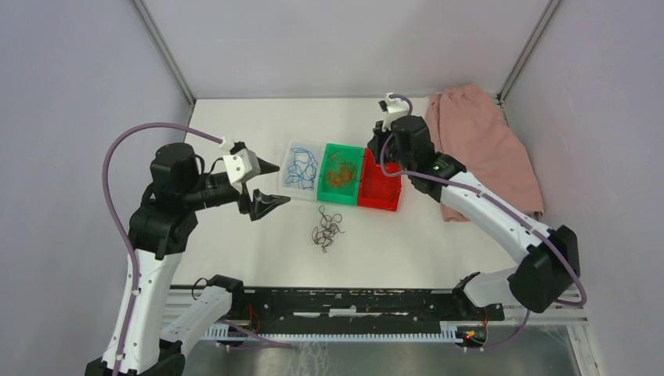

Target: Untangle the cables

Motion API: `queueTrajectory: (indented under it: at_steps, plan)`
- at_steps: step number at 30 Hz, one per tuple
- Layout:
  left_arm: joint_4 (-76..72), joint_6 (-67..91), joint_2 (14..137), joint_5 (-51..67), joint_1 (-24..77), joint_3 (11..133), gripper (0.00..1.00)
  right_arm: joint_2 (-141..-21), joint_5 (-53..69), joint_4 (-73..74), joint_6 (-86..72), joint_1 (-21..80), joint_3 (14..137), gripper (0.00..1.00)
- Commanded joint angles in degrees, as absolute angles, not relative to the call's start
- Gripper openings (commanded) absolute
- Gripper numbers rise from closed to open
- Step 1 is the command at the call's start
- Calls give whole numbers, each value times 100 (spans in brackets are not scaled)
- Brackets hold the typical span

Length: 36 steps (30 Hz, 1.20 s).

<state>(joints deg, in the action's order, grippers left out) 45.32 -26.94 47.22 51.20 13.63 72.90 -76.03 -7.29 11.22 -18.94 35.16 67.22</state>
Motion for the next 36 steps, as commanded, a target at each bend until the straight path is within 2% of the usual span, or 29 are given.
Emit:
queueTrajectory:
  at_steps: [1, 8, 15, 18, 25, 27, 30, 36]
  plan:
    - [4368, -2848, 4685, 5238, 1371, 7418, 76, -8265, -1063, 805, -1619, 3480, 7045, 1]
    - [4360, -2843, 4687, 5213, 1373, 7419, 77, -9271, -1204, 348, -1277, 3309, 7236, 0]
    - [4365, -2884, 4702, 5151, 1373, 7427, 76, -9883, -1328, 524, -1308, 2981, 7629, 1]
    - [4368, -2901, 4733, 5155, 1367, 7427, 76, -10162, -833, 1045, -1492, 2871, 7917, 7]
    - [4368, -2935, 4729, 5176, 1371, 7401, 77, -10044, -587, 1718, -1970, 2839, 7871, 39]
    - [4370, -2936, 4716, 5192, 1373, 7395, 76, -9917, -589, 1843, -2051, 2799, 7883, 44]
    - [4368, -2939, 4702, 5203, 1375, 7383, 76, -9767, -503, 2144, -2096, 2761, 8111, 48]
    - [4368, -2961, 4686, 5194, 1381, 7400, 77, -9526, -501, 2857, -2168, 2703, 8498, 45]
